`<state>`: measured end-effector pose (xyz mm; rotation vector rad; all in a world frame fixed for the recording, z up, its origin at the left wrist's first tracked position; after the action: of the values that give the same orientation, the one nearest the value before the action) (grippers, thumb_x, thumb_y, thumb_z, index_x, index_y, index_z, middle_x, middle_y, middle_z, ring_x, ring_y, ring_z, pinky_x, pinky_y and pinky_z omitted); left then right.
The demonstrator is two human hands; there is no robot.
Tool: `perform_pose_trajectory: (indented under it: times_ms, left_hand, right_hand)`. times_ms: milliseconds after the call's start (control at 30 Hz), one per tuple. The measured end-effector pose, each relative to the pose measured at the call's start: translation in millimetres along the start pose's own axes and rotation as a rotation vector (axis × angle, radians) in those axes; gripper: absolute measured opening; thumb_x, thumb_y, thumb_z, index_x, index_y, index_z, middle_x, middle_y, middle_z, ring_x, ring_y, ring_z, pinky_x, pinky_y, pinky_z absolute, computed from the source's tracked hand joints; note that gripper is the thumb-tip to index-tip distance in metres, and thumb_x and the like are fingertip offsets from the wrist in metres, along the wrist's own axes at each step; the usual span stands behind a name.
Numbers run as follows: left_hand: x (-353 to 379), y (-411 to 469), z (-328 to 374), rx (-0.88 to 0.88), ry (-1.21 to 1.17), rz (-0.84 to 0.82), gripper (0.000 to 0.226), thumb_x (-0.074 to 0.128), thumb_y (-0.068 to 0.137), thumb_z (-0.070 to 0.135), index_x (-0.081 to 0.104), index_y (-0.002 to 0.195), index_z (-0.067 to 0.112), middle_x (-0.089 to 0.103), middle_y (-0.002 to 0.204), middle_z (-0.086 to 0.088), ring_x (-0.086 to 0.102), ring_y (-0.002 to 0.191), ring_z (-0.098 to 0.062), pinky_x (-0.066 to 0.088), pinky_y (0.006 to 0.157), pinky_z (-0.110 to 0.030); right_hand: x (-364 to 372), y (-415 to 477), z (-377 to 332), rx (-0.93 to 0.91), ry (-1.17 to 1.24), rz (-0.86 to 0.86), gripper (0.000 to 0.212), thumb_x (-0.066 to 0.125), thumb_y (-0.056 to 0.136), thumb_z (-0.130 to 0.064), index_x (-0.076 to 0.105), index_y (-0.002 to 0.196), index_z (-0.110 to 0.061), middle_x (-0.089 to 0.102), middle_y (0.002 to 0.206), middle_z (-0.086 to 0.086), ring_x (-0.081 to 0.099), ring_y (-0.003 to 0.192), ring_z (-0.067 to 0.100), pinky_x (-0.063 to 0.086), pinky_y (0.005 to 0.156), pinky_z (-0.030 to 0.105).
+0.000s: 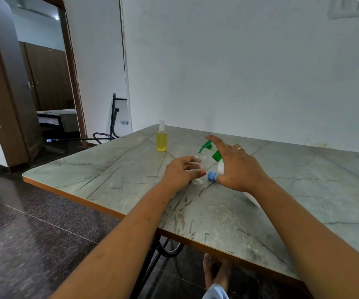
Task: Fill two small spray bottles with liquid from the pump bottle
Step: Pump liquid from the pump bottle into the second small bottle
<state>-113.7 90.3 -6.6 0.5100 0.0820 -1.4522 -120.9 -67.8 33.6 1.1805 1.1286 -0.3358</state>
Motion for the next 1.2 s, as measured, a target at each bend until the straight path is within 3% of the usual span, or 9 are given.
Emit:
perform_pose_trajectory:
  times_ms: [267,367,533,767,900,1067,1200]
  left_hand:
    - [0.7,0.8,1.7,0.015,0.057,-0.016,0.048,0.075,0.077,0.016,0.059,0.122,0.016,0.066,0.115,-0.001,0.061,0.096,-0.007,0.044,0.08,-0.013]
    - [0.0,0.9,0.7,0.011,0.055,-0.011,0.048,0.076,0.076,0.016,0.059,0.121,0.016,0.066,0.116,-0.002,0.062,0.099,-0.009,0.046,0.082,-0.015]
    - [-0.6,1.0,1.1,-0.002,0.074,-0.012,0.047,0.076,0.076,0.016,0.059,0.121,0.016,0.066,0.116,-0.001,0.062,0.097,-0.009,0.046,0.082,-0.015]
    - [-0.2,0.0,3.8,-0.009,0.107,-0.006,0.049,0.076,0.076,0.017,0.059,0.122,0.016,0.065,0.12,-0.001,0.06,0.103,-0.009,0.045,0.085,-0.017]
    - [-1.4,-1.1,3.1,-0.012,0.101,-0.002,0.049,0.077,0.075,0.017,0.06,0.121,0.016,0.065,0.119,-0.001,0.061,0.106,-0.011,0.045,0.086,-0.017]
    - [-2.7,-0.8,1.0,-0.007,0.075,0.003,0.049,0.079,0.072,0.016,0.062,0.118,0.015,0.067,0.115,-0.002,0.063,0.103,-0.011,0.047,0.087,-0.019]
    - [-1.8,-1.5,2.6,-0.005,0.092,0.003,0.049,0.078,0.073,0.016,0.061,0.119,0.015,0.066,0.117,-0.001,0.061,0.101,-0.008,0.044,0.086,-0.016]
  right_hand:
    - [2.9,3.2,-0.4,0.021,0.023,0.014,0.084,0.073,0.071,-0.037,0.019,0.136,-0.039,0.058,0.121,-0.002,0.052,0.101,0.022,0.049,0.071,0.033]
    - [2.5,3.3,-2.1,0.008,0.014,0.019,0.086,0.072,0.073,-0.036,0.017,0.139,-0.039,0.057,0.124,-0.001,0.052,0.104,0.023,0.05,0.073,0.035]
    - [1.5,0.4,-2.4,-0.008,-0.039,0.008,0.101,0.072,0.076,-0.04,-0.001,0.145,-0.045,0.053,0.131,-0.001,0.052,0.11,0.024,0.052,0.08,0.038]
    - [3.0,4.2,-2.1,0.017,0.019,0.013,0.082,0.073,0.071,-0.036,0.019,0.134,-0.041,0.058,0.119,-0.004,0.052,0.1,0.022,0.05,0.072,0.034]
    - [3.3,4.1,-4.1,0.009,0.012,0.021,0.084,0.072,0.072,-0.035,0.018,0.135,-0.041,0.057,0.121,-0.003,0.052,0.101,0.022,0.052,0.073,0.036]
    - [1.2,2.8,-4.3,0.001,-0.018,0.003,0.098,0.072,0.074,-0.037,0.003,0.144,-0.046,0.054,0.13,-0.002,0.051,0.109,0.024,0.05,0.075,0.037]
    - [1.5,3.3,-3.6,0.014,0.006,-0.004,0.088,0.072,0.073,-0.036,0.015,0.14,-0.042,0.056,0.123,-0.003,0.053,0.102,0.023,0.046,0.071,0.032]
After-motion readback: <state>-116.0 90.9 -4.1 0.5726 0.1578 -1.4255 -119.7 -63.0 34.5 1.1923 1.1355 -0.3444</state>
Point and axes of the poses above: each hand's wrist, its own y-axis towards the middle knuckle, its own x-axis out of the palm, z = x × y, the point moved 4 cm from there along y, towards the middle knuckle
